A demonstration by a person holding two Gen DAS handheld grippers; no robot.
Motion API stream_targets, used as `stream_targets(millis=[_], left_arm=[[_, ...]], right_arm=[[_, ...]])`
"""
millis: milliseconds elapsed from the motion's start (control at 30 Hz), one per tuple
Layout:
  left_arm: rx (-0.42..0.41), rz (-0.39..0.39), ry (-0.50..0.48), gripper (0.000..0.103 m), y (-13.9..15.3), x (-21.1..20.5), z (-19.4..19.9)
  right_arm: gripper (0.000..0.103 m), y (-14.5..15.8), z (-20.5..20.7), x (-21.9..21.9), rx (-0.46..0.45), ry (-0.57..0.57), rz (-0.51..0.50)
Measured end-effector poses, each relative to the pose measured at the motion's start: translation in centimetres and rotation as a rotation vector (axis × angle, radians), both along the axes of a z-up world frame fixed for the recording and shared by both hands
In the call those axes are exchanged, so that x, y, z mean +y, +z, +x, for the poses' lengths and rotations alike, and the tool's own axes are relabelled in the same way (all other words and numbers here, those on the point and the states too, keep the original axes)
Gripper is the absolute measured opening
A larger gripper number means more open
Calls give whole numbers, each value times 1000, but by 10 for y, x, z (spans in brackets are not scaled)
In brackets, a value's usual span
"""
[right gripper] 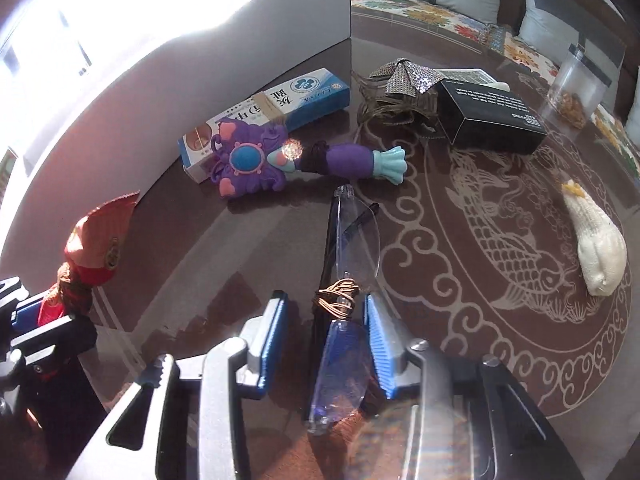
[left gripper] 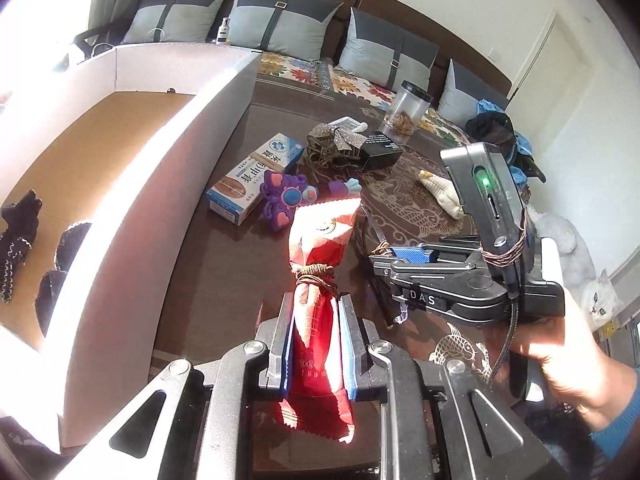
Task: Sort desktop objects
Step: 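Lift the red gift bag toward the white box while the right gripper grasps the clear eyeglasses, then lower the red bag and eyeglasses into the white box and open both grippers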
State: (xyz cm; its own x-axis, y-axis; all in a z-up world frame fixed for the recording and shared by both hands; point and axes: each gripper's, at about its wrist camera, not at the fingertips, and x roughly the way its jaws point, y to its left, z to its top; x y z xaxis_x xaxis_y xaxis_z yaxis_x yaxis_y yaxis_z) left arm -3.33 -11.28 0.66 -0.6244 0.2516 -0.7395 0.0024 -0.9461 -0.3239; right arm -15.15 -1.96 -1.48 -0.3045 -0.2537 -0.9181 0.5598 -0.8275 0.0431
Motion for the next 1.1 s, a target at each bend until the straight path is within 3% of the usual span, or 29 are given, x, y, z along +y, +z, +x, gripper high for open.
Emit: stream_targets(millis=[67,267,400,567,667,767,900,967,1000,1033,1067,1100], left_arm=[[16,25,5,19,10,-9,5],[69,78,40,19,45,-57,15],[87,44,106,19,63,-105,4],[42,-31,205,19,64,-166,-21],[-2,-87,246,19,58,-192,-33],[-54,-128,275,19,45,-210,-39],[-131,-179,297,19,21,-227,-39],[-157,-184,305,26,11,-232,-36],[-169,-183,313,43,7,-235,-32],[-173,-185,327,70,5,-237,-29],[-163,-192,347,83,5,-239,-26],[-134,-196,366,90,8,-239,-20]], right_arm=[[20,3,6,3,25,-6,18],[20,38,22,37,61,-58,-59],[20,80,25,32,88,-69,-127],[20,137,24,-35,112,3,-317],[20,151,18,-94,82,57,-416],[20,143,12,-155,63,101,-410],[20,109,11,-215,47,132,-315],[22,93,16,-233,62,134,-233],[34,86,18,-238,75,120,-190],[45,82,19,-241,90,104,-165],[68,82,21,-239,103,93,-172],[83,85,22,-234,120,80,-192]])
